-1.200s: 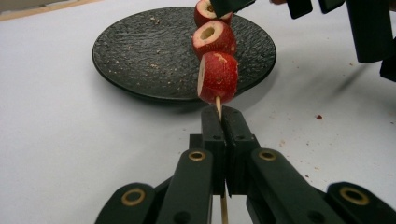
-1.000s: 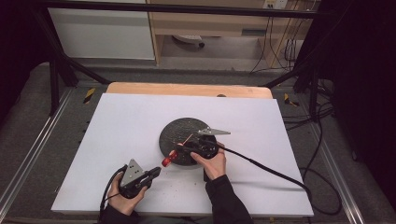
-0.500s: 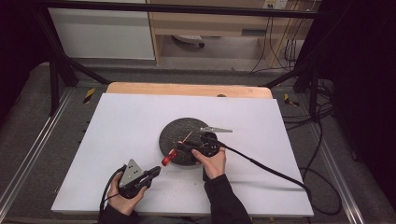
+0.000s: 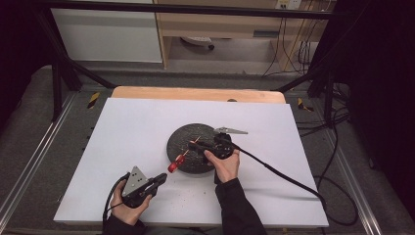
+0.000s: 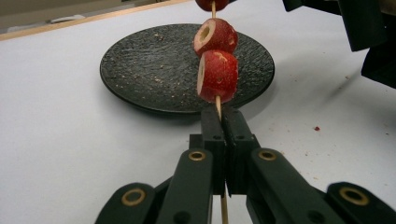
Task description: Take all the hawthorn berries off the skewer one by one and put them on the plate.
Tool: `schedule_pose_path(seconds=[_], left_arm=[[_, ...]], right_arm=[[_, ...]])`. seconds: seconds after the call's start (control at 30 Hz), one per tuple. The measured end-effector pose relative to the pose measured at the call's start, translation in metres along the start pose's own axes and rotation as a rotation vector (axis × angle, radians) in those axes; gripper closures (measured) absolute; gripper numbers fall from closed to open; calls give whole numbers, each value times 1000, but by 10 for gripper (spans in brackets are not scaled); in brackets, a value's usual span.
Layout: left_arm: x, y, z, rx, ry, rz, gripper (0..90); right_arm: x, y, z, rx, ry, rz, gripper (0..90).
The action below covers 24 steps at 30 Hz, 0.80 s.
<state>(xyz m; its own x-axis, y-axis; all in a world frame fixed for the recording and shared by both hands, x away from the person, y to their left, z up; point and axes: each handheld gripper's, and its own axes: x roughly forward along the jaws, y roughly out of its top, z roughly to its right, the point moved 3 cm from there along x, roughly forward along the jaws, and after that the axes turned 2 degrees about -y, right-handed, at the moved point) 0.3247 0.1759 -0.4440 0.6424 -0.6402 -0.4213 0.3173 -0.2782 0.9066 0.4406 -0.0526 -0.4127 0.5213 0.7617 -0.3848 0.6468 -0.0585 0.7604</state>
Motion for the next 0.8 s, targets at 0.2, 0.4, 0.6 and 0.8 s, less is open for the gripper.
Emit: schedule_pose_path(seconds=[0.2,0.4,0.6,0.8], left_arm=[[-1,0,-1,-2,0,1,884],[-1,-1,-4,-13,2,-5,884],[0,-3,-6,-19,5,-15,884],[0,-3,-7,-22,8,-17,884]], right_arm=[[-3,11,6,-17,-26,21,650],[-8,23,15,-41,-80,60,652],[-7,28,31,-41,-128,87,651],[-2,18,48,-23,-170,60,650]])
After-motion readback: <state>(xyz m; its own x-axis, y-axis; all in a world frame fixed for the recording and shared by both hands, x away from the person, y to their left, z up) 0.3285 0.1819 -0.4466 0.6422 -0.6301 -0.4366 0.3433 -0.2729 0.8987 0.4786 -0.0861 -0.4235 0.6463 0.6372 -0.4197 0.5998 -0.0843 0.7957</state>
